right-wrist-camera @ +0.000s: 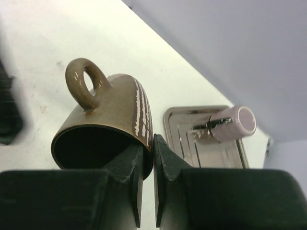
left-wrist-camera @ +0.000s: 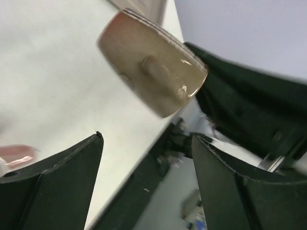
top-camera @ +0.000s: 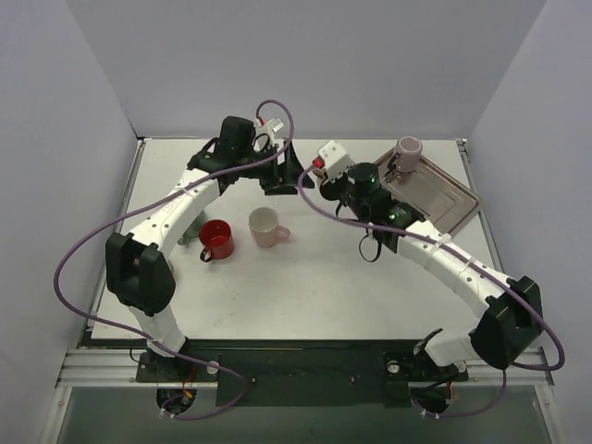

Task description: Turn the mug right side up

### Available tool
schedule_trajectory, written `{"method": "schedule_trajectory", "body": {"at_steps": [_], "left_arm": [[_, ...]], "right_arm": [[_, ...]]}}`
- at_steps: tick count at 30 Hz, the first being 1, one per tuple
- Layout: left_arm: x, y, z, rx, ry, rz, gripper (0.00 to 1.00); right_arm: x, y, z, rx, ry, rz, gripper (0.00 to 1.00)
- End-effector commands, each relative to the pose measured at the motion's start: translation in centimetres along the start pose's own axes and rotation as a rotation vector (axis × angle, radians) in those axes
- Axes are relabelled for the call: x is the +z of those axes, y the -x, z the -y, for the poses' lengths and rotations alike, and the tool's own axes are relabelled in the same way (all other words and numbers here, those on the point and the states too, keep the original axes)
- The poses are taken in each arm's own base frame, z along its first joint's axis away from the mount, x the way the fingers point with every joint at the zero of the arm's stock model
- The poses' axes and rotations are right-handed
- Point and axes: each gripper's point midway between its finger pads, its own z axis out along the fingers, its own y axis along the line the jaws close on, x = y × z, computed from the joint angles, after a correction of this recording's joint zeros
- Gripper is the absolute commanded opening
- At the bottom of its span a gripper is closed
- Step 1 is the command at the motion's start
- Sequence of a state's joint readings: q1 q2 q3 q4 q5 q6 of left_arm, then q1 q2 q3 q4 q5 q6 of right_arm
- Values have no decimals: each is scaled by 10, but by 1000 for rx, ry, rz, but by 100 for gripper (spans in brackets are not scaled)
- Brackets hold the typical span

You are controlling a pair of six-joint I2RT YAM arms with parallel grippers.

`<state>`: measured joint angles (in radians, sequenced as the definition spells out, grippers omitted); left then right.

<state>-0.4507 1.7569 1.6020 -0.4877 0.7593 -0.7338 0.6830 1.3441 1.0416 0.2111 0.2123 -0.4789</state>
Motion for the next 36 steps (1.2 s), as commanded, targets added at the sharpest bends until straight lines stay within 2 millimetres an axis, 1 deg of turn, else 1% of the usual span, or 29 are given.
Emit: {"method": "schedule_trajectory", "body": {"at_steps": [1,2,4,5,6,7,8,9,10,11,12,13,14,15,16,17,20,22,24,25,26,27,30,31,32,33,34,35,36], "left_arm": [[-42,52,-21,301,217,166,85],[-51,62,-27,344,268,207,85],[-69,79,-39,390,354,268,86],[-77,83,-45,396,385,281,87],[-88,90,-48,432,430,309,88],[-97,94,-54,441,460,321,89],[-109,98,-56,475,490,338,89],[-114,98,-57,499,505,339,89],[-124,97,-57,546,527,342,90],[-133,96,-51,575,534,359,90],[-137,96,-59,598,571,357,90],[-147,95,-54,635,582,375,90],[-150,91,-59,639,598,374,90],[-156,90,-53,660,598,389,90],[-156,86,-56,657,598,383,91],[-159,81,-54,703,597,375,91],[-164,76,-52,727,599,377,91],[-165,73,-54,734,605,373,91],[-165,69,-56,730,606,359,91],[-164,68,-56,730,602,355,91],[-163,67,-58,727,602,350,91],[-162,66,-57,729,591,344,91],[-159,63,-54,732,565,335,91],[-158,61,-53,731,558,331,92],[-158,61,-52,734,552,332,92],[-160,61,-50,737,550,337,92],[-161,60,-48,743,550,340,92],[-161,60,-47,748,546,340,92],[-162,59,-45,756,538,342,92]], "right_arm": [[9,-28,4,310,97,-247,0],[14,-35,0,313,128,-327,0],[21,-51,-19,337,210,-479,0],[21,-53,-22,373,225,-526,0],[23,-61,-35,386,287,-615,0],[17,-63,-42,410,329,-663,0],[26,-65,-48,426,346,-692,0],[25,-64,-49,451,345,-719,0],[32,-72,-56,453,351,-753,0],[33,-72,-57,474,346,-772,0],[36,-77,-63,475,351,-797,0],[38,-76,-63,489,349,-801,0],[40,-83,-69,489,357,-825,0],[43,-81,-69,493,355,-821,0],[45,-87,-73,491,358,-839,0],[48,-88,-74,491,355,-842,0],[56,-103,-81,490,343,-881,0],[60,-108,-86,497,342,-891,1],[64,-110,-89,504,346,-892,10],[65,-110,-90,508,349,-889,18],[66,-110,-90,513,352,-886,22],[67,-109,-90,518,354,-884,28],[67,-109,-83,523,334,-878,39],[66,-105,-78,526,324,-866,40],[65,-102,-74,526,315,-855,47],[62,-94,-63,530,293,-827,48],[61,-88,-57,534,278,-807,54],[58,-77,-37,550,229,-763,60],[63,-68,-26,583,187,-716,73]]}}
